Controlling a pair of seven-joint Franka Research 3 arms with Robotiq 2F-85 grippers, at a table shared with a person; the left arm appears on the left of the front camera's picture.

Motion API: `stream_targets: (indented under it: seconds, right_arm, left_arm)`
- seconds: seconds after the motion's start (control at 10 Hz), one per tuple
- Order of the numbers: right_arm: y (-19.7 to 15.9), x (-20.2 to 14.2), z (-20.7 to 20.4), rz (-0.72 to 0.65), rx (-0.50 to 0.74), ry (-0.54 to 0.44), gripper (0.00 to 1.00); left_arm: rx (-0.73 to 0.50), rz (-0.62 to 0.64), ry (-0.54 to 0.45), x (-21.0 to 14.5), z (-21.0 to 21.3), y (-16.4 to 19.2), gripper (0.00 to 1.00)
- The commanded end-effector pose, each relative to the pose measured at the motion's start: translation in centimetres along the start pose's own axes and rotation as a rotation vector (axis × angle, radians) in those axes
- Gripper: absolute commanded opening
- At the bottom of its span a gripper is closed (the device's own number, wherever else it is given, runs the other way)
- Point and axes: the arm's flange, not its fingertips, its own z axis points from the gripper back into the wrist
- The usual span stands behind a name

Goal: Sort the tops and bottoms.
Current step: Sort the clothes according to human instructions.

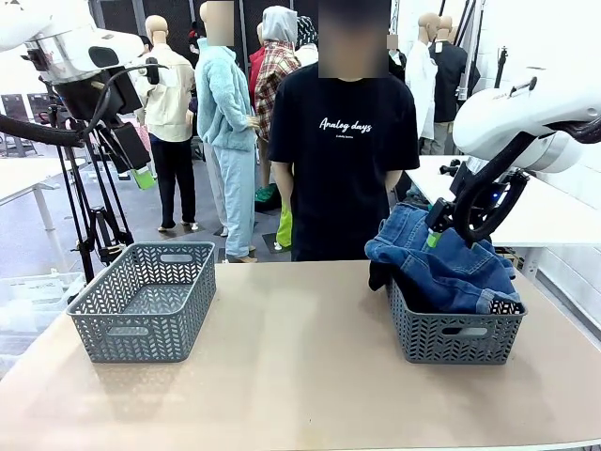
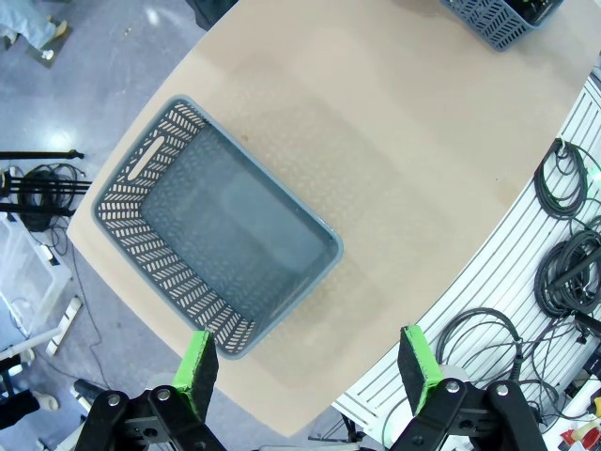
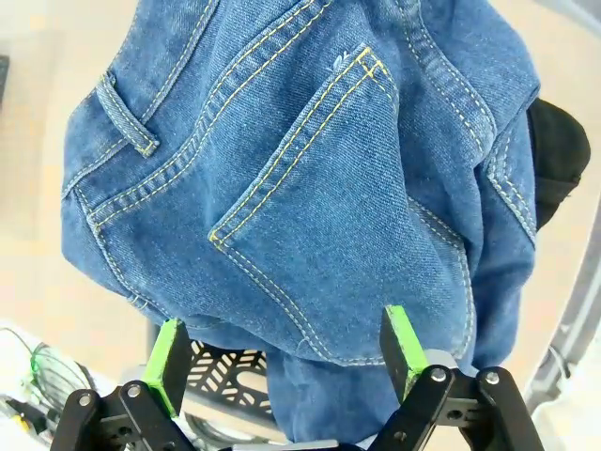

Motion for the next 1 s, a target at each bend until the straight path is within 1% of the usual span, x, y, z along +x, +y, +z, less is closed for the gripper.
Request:
stream_targets:
  seconds: [0.0,0.9]
  right_arm:
    - [0.00,-0.06,0.09,0.010,0.002,0.004,1.00]
    - [0.00,-0.06,0.09,0.010,0.002,0.004,1.00]
  left_arm:
    - [-0.005,-0.002,0.007,-0.05,0.32,0.03,1.00]
    - [-0.005,-0.002,0.007,-0.05,0.32,0.03,1.00]
